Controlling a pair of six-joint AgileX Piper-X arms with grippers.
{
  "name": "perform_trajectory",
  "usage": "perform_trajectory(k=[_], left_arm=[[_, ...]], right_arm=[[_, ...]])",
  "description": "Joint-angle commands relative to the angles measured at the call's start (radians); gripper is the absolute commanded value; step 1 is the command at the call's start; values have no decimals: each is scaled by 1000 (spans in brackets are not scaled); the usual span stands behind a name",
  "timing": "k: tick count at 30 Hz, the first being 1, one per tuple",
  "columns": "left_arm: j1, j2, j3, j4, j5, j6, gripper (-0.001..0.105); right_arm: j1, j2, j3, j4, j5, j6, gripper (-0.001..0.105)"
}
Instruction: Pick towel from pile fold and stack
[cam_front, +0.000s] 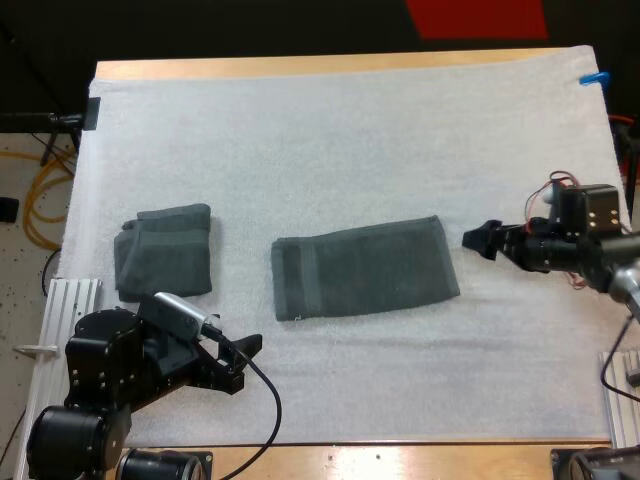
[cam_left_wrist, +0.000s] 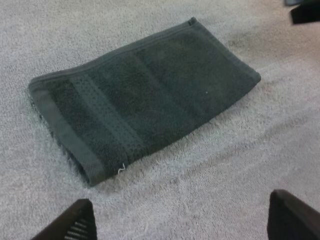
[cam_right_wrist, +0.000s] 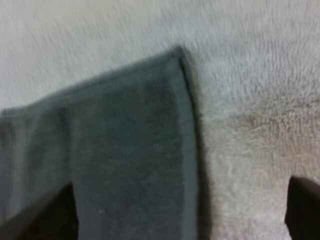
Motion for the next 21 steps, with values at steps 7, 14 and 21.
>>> perform_trajectory(k=[7, 14, 21], left_arm=[[2, 3, -9, 4, -9, -5, 68], [2, 3, -9, 4, -9, -5, 68], [2, 3, -9, 4, -9, -9, 68]], right_arm=[[-3, 159, -13, -51, -81, -82, 81], [2, 229, -13, -139, -156, -78, 81], [47, 306, -46, -142, -187, -54, 81]])
